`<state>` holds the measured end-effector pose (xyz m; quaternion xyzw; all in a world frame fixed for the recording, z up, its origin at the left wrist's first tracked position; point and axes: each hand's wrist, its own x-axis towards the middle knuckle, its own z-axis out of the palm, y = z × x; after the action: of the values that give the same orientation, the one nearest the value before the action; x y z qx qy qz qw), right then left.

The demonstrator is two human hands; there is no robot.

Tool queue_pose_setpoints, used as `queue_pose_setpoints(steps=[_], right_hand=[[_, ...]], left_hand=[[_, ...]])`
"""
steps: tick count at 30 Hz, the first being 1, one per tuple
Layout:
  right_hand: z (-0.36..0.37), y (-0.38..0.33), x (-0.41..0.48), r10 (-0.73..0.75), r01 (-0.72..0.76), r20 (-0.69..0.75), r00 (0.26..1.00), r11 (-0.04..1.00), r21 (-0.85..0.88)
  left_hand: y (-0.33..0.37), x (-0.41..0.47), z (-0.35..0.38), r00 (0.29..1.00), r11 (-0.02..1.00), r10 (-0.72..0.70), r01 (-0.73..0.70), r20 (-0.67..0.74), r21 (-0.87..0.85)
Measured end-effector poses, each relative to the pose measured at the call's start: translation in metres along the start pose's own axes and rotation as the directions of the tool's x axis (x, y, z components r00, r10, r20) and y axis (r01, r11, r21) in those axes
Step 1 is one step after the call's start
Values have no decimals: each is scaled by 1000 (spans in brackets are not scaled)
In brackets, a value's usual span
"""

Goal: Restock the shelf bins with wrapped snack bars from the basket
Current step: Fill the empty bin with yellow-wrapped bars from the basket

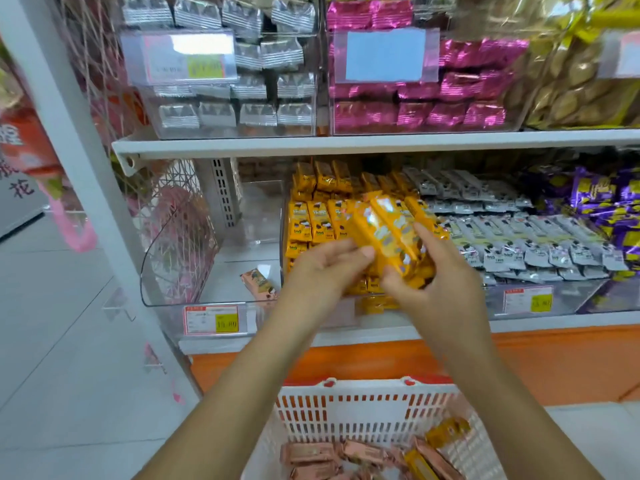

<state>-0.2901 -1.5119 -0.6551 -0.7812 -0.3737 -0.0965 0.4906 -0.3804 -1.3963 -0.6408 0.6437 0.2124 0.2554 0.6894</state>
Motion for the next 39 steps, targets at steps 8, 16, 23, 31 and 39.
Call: queue_pose_setpoints(steps=[8, 16, 23, 31, 39], right_hand=[[15, 11, 118, 250, -255, -47, 967, 949, -184], [64, 14, 177, 329, -261, 90, 940, 864, -430], [80, 10, 191, 294, -213, 106, 950, 857, -470], [69, 4, 172, 309, -199, 150, 939, 846, -496], [16, -8, 46, -175, 177, 27, 984, 973, -150]], left_hand=[[22, 64, -43, 950, 755, 274, -116, -149, 645], [30, 100, -54, 986, 674, 137, -19, -100, 739], [33, 116, -53, 992, 662, 122, -93, 16, 744], [28, 98, -54, 985, 564, 175, -92, -10, 821], [-12, -13, -48, 904, 626, 409, -377, 124, 683]])
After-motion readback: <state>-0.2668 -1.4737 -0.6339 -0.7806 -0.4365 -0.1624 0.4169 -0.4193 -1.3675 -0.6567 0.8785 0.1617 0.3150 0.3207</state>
